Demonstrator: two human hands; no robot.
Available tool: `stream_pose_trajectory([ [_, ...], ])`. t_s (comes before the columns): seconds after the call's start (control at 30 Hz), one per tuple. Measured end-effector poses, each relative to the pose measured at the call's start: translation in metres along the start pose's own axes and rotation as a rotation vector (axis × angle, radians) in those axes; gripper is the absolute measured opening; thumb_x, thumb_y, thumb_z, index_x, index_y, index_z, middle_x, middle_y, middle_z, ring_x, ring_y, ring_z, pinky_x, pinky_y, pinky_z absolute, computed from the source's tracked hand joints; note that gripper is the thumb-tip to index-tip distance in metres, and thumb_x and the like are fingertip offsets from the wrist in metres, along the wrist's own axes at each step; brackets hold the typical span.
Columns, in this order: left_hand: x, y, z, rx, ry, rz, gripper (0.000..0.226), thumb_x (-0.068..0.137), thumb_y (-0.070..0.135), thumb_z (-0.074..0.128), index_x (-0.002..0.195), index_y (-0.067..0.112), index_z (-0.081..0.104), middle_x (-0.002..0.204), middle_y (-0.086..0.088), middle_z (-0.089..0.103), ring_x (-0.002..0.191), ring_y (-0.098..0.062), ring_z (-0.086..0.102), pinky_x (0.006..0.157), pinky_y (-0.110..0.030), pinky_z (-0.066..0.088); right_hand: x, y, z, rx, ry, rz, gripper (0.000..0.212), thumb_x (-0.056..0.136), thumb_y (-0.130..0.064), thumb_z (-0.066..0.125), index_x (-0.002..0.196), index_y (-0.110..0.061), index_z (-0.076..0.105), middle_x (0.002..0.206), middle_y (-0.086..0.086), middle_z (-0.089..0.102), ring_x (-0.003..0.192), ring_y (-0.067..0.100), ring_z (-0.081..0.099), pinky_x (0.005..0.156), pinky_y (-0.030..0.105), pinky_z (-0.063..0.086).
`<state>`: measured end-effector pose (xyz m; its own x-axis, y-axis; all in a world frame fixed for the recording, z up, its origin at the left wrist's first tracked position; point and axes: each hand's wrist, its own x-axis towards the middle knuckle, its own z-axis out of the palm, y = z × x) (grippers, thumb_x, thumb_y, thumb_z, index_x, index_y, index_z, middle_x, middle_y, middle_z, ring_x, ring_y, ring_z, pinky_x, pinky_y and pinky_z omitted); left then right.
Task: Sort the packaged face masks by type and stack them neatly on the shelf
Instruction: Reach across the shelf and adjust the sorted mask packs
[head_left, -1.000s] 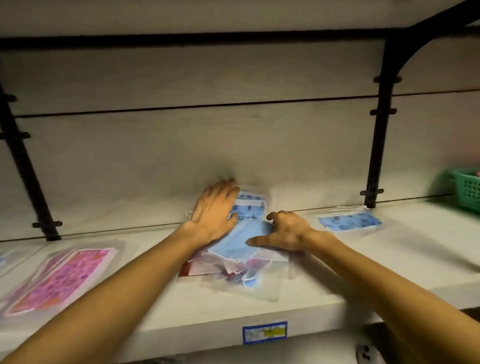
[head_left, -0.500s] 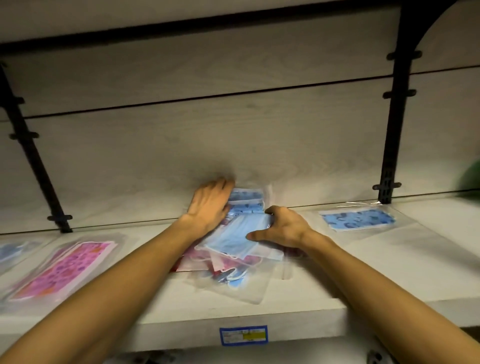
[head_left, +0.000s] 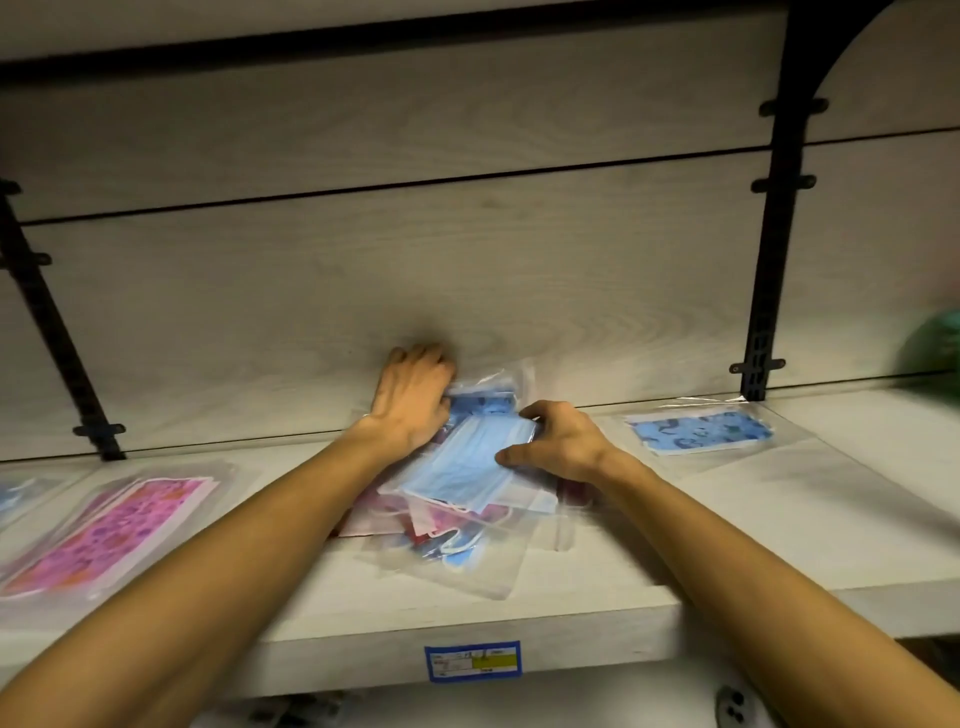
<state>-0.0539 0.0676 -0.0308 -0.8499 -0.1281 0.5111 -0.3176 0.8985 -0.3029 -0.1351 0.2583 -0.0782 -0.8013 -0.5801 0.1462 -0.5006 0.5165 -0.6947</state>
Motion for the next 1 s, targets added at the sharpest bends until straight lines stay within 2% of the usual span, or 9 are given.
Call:
stream_pose_trajectory([
  [0.17,-0.011,-0.022,-0.009,-0.314,0.076,-0.147,0.018,0.087,0.026,0.063,0.1,0.014,0.058,0.1,-0.017,0.071,0.094,-0.043,0.064,0.07,-0.037,0.04,0.001,-0.001,-0.001,0.1,0.035,0.003,0.072,0.069,-0.039,0.086,0.132,-0.019,0.057,0.116,0.002,0.065,0.099,0.022,0.065,0.089,0.037,0.056],
  [0.27,-0.017,-0.043,-0.021,-0.524,0.071,-0.195,0.025,0.086,0.026,0.067,0.109,0.018,0.062,0.102,-0.011,0.072,0.094,-0.038,0.065,0.072,-0.036,0.05,-0.003,-0.003,-0.002,0.039,0.033,-0.028,0.078,0.071,-0.041,0.085,0.138,-0.018,0.053,0.126,0.004,0.062,0.11,0.022,0.06,0.099,0.039,0.05],
  [0.33,-0.023,-0.056,-0.03,-0.616,0.068,-0.268,0.01,0.084,0.026,0.071,0.088,0.02,0.065,0.078,0.0,0.068,0.082,-0.031,0.064,0.061,-0.029,0.045,-0.007,-0.004,-0.001,-0.01,0.029,-0.05,0.077,0.073,-0.044,0.082,0.139,-0.018,0.053,0.128,0.004,0.062,0.111,0.022,0.06,0.099,0.039,0.05],
  [0.43,-0.033,-0.069,-0.042,-0.796,0.095,-0.389,0.024,0.081,0.026,0.079,0.071,0.016,0.059,0.06,0.006,0.053,0.059,-0.019,0.048,0.052,-0.028,0.035,-0.01,-0.01,-0.003,0.038,0.071,-0.094,0.074,0.079,-0.049,0.077,0.14,-0.016,0.052,0.138,0.005,0.058,0.121,0.023,0.058,0.103,0.037,0.047],
  [0.53,-0.043,-0.074,-0.06,-1.148,0.05,-0.462,0.021,0.078,0.014,0.085,0.079,0.016,0.064,0.066,0.008,0.068,0.056,-0.009,0.063,0.051,-0.022,0.048,-0.011,-0.03,-0.009,0.203,0.12,-0.167,0.075,0.082,-0.055,0.074,0.141,-0.014,0.053,0.14,0.002,0.056,0.123,0.019,0.055,0.1,0.028,0.043],
  [0.6,-0.053,-0.073,-0.071,-1.393,-0.039,-0.481,0.024,0.075,0.009,0.087,0.092,0.01,0.069,0.079,0.001,0.079,0.068,-0.012,0.075,0.054,-0.02,0.056,-0.014,-0.049,-0.009,0.345,0.062,-0.222,0.073,0.081,-0.055,0.074,0.138,-0.014,0.054,0.134,-0.003,0.058,0.119,0.015,0.058,0.096,0.023,0.044],
  [0.7,-0.064,-0.069,-0.075,-1.578,-0.134,-0.482,0.04,0.074,0.007,0.087,0.111,0.002,0.071,0.101,-0.013,0.078,0.091,-0.027,0.077,0.071,-0.034,0.063,-0.017,-0.074,0.001,0.616,-0.046,-0.269,0.052,0.081,-0.039,0.081,0.124,-0.016,0.064,0.117,-0.006,0.072,0.099,0.005,0.071,0.076,0.013,0.053],
  [0.8,-0.072,-0.067,-0.07,-1.671,-0.165,-0.529,0.054,0.071,0.009,0.089,0.119,-0.002,0.067,0.109,-0.017,0.075,0.1,-0.034,0.074,0.088,-0.047,0.06,-0.013,-0.081,0.015,0.737,0.022,-0.25,0.037,0.083,-0.02,0.081,0.116,-0.007,0.07,0.099,-0.006,0.078,0.087,0.008,0.075,0.067,0.016,0.056],
  [1.0,-0.096,-0.083,-0.05,-1.867,-0.162,-0.601,0.038,0.089,0.021,0.074,0.119,-0.003,0.067,0.108,-0.018,0.075,0.093,-0.028,0.075,0.076,-0.036,0.062,-0.012,-0.081,0.032,0.743,0.1,-0.234,0.004,0.089,-0.014,0.074,0.092,-0.013,0.074,0.084,-0.003,0.078,0.075,0.011,0.075,0.062,0.018,0.056],
])
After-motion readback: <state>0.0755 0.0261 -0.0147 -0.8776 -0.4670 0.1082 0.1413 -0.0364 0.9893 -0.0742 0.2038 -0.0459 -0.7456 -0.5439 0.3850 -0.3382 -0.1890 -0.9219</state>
